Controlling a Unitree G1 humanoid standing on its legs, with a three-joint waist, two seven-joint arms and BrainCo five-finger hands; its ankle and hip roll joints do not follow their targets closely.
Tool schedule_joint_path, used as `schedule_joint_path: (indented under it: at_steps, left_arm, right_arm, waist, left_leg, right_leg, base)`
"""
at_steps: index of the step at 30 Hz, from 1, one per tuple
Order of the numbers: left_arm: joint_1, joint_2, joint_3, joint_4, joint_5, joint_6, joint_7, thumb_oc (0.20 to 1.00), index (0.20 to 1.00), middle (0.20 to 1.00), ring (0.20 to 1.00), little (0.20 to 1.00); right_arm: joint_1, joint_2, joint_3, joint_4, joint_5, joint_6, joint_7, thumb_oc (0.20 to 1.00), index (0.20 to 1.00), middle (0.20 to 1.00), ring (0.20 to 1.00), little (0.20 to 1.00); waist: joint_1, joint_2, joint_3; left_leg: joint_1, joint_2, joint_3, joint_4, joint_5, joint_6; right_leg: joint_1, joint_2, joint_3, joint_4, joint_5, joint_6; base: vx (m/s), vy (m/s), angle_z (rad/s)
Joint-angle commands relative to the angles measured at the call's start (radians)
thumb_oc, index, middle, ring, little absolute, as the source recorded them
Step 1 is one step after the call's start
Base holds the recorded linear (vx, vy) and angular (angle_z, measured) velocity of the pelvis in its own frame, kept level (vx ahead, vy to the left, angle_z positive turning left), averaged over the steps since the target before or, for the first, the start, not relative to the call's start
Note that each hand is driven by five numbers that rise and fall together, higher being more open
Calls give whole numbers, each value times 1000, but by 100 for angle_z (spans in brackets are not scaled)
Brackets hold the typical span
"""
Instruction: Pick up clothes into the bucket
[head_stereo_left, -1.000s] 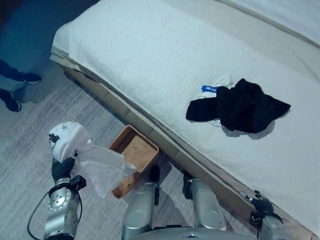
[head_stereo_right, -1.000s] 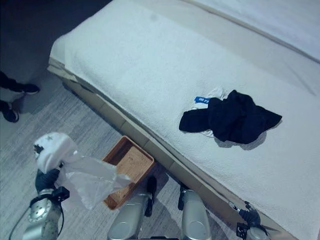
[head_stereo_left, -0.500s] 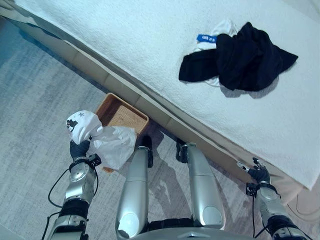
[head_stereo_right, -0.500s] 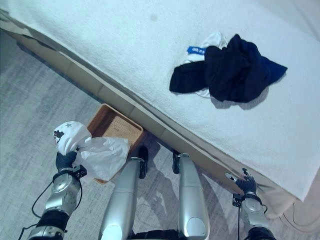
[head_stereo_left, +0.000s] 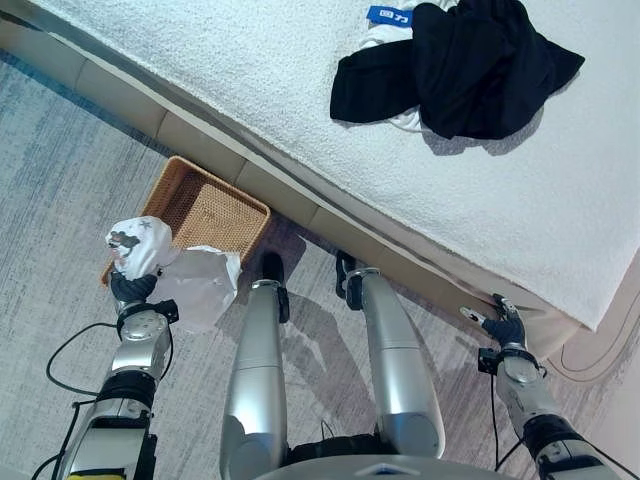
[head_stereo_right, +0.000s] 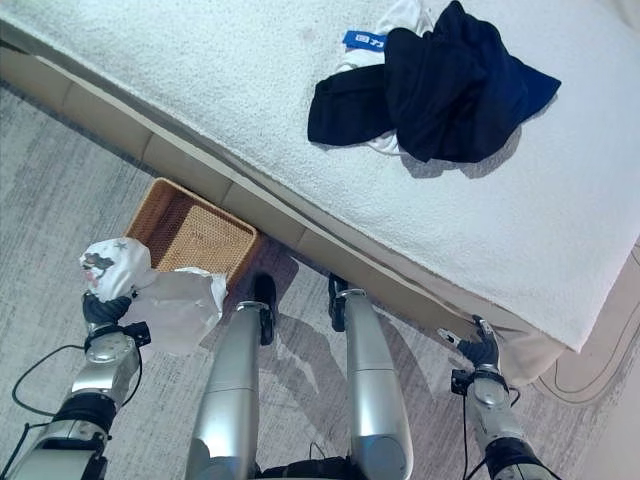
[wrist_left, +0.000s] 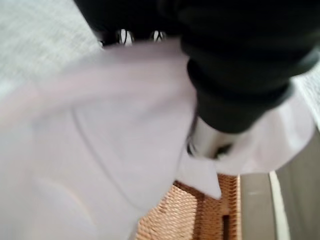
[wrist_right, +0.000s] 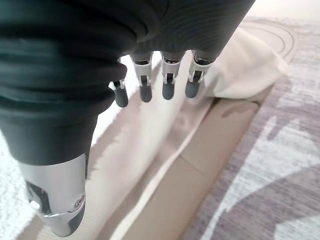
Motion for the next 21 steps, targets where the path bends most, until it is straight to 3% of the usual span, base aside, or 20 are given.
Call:
schedule_joint_path:
  at_steps: [1,15,17,18,19,20,21]
  left_arm:
    - [29,34,28,33,81,25,98,1000,1000,1000,1000,1000]
    - [126,38,123,-136,247,60,272,1000,1000,1000,1000,1000]
    - [139,31,143,-205,265,51,307,1000,1000,1000,1000,1000]
    - [146,29,153,-251,275,46,313,1000,1000,1000,1000,1000]
    - [153,27,152,-252,276,47,312,1000,1000,1000,1000,1000]
    - [166,-5,164,-337,271,12,313,1000,1000,1000,1000,1000]
    - [169,-5,164,-338,271,13,312,1000,1000,1000,1000,1000]
  right_arm:
    - [-2,-34,13,-77,51,-37,-33,1000,1000,1000,1000,1000]
    - [15,-32,23,-177,26,-75,-23,1000,1000,1000,1000,1000]
    - [15,-41,12,-210,-15,-83,-53,1000,1000,1000,1000,1000]
    - [10,-50,2,-241,-46,-85,-74,1000,1000,1000,1000,1000]
    - [15,-50,5,-241,-47,-84,-74,1000,1000,1000,1000,1000]
    - [4,-62,-24,-303,-133,-98,-150,1000,1000,1000,1000,1000]
    - [6,-62,-23,-305,-134,-97,-151,1000,1000,1000,1000,1000]
  waist:
    - [-4,2,-19]
    - [9,7,-19]
    - [13,11,-19]
    - [13,11,-19]
    - [15,13,-19]
    - [17,20,-19]
    - [17,20,-19]
  left_leg:
    - [48,26,-4,20,-71,6]
    - [78,29,-2,-30,-57,-2]
    - [91,27,-2,-50,-49,-5]
    - [76,24,3,-70,-10,-4]
    - [98,26,-3,-59,-46,-7]
    - [89,19,1,-95,1,-6]
    - [91,19,1,-95,0,-6]
  right_leg:
    - [116,-52,72,-98,29,51]
    - [142,-54,65,-143,43,54]
    - [152,-56,59,-152,43,55]
    - [142,-63,52,-173,77,50]
    - [161,-58,56,-159,44,55]
    - [148,-68,47,-182,81,51]
    - [150,-67,47,-182,79,51]
  base:
    - [7,16,-7]
    - [3,3,-4]
    - [-40,-38,1]
    - [0,0,0]
    - [-87,-26,3]
    - [0,0,0]
    - [-88,-38,5]
